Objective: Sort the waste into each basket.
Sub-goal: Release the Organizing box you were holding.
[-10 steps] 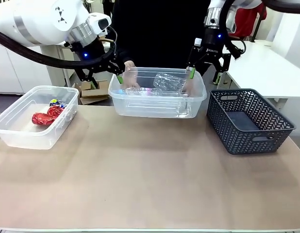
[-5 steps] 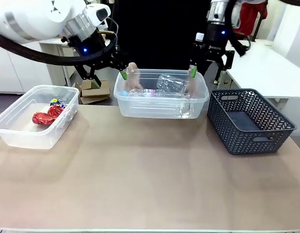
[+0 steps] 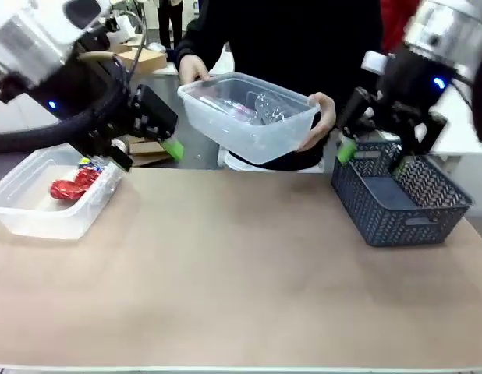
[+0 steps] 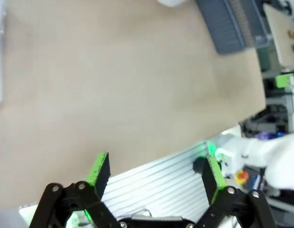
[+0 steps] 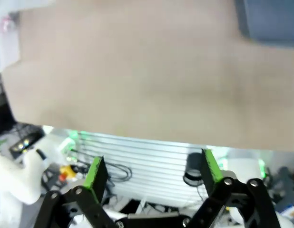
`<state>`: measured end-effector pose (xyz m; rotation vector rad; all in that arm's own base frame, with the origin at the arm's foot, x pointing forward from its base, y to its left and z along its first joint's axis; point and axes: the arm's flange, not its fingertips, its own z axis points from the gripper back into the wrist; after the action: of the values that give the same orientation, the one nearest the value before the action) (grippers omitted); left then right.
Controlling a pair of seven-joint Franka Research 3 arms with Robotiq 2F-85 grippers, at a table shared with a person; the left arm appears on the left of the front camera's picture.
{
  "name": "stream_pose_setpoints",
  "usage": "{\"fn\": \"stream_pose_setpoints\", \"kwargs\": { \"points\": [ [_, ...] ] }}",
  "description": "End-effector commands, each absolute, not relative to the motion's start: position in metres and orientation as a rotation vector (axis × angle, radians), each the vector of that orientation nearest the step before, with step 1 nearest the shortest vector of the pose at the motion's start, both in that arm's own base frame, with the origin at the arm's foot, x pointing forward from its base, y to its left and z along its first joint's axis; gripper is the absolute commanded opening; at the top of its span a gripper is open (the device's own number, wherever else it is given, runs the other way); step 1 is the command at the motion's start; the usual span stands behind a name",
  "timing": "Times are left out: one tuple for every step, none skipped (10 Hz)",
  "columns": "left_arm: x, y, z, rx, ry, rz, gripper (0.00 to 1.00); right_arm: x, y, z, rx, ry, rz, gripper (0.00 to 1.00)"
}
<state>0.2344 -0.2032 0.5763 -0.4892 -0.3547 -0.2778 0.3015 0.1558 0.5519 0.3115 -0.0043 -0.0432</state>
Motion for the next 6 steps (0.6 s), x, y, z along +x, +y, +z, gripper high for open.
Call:
{"fn": "stream_pose_setpoints", "kwargs": {
  "points": [
    [0.224, -0.186, 0.558, -0.574, -0.299, -0.340, 1.00, 0.267, 0.143, 0.527, 0.356, -0.103, -0.082, 1.00],
    [0.220, -0.186, 0.543, -0.515, -0.288, -0.298, 1.00, 0.275, 0.141, 0.517, 0.321, -0.095, -0.137, 1.00],
    [0.222, -0.200, 0.571, -0.519, -0.336, -0.310, 1.00, 0.276, 0.145, 0.537, 0.331, -0.047, -0.067, 1.00],
    [0.222, -0.200, 0.571, -0.519, -0.336, -0.310, 1.00, 0.276, 0.145, 0.537, 0.331, -0.047, -0.067, 1.00],
    [0.222, -0.200, 0.571, -0.519, -0.336, -0.310, 1.00, 0.276, 0.145, 0.537, 0.331, -0.047, -0.067, 1.00],
    [0.221, -0.198, 0.569, -0.511, -0.322, -0.304, 1.00, 0.264, 0.138, 0.526, 0.322, -0.070, -0.091, 1.00]
  ]
}}
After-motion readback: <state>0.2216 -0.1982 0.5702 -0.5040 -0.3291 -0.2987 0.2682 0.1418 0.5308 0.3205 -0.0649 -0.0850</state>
